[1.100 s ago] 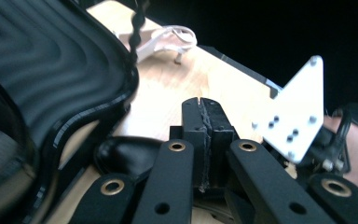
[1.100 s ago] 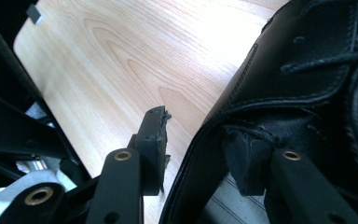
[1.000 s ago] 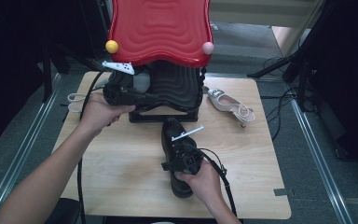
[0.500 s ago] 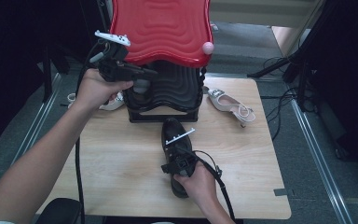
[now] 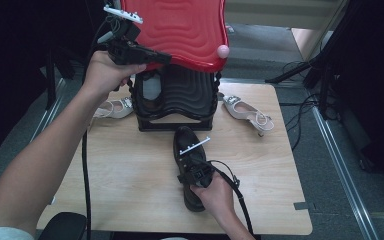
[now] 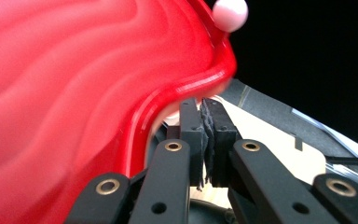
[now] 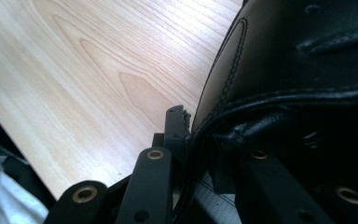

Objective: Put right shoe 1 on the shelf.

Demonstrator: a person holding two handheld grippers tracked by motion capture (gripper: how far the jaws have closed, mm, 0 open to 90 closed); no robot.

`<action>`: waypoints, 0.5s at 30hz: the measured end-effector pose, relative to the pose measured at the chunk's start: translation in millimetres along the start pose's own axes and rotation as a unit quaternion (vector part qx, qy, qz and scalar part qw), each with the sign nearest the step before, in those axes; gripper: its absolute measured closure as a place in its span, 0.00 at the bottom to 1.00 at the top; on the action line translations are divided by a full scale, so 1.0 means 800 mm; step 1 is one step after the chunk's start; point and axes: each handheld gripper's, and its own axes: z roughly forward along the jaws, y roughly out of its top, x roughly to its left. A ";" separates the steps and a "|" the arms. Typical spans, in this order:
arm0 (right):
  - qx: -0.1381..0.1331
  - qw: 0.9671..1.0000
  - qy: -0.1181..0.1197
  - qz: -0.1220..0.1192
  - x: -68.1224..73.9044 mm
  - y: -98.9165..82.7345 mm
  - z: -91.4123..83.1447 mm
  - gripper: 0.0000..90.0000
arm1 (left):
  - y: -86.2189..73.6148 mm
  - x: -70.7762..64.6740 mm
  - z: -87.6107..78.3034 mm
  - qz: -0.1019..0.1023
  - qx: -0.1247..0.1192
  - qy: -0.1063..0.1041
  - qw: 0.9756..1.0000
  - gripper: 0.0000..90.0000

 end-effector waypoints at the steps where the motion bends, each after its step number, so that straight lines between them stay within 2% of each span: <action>1: -0.003 1.000 0.004 0.001 -0.002 0.000 -0.002 0.92 | 0.003 0.000 0.001 0.002 0.001 0.003 1.000 0.98; 5: -0.009 0.999 0.033 0.022 -0.019 -0.004 -0.016 0.95 | 0.013 0.005 0.008 0.005 0.010 0.025 1.000 0.98; 8: -0.028 0.997 0.052 0.041 -0.032 -0.009 -0.034 0.97 | 0.019 0.011 0.010 -0.002 0.010 0.040 0.999 0.98; 10: -0.040 0.996 0.062 0.053 -0.040 -0.011 -0.044 0.97 | 0.022 0.013 0.011 0.004 0.010 0.049 0.999 0.99; 15: -0.052 0.994 0.072 0.068 -0.055 -0.013 -0.067 0.97 | 0.026 0.015 0.013 0.012 0.016 0.059 0.998 0.99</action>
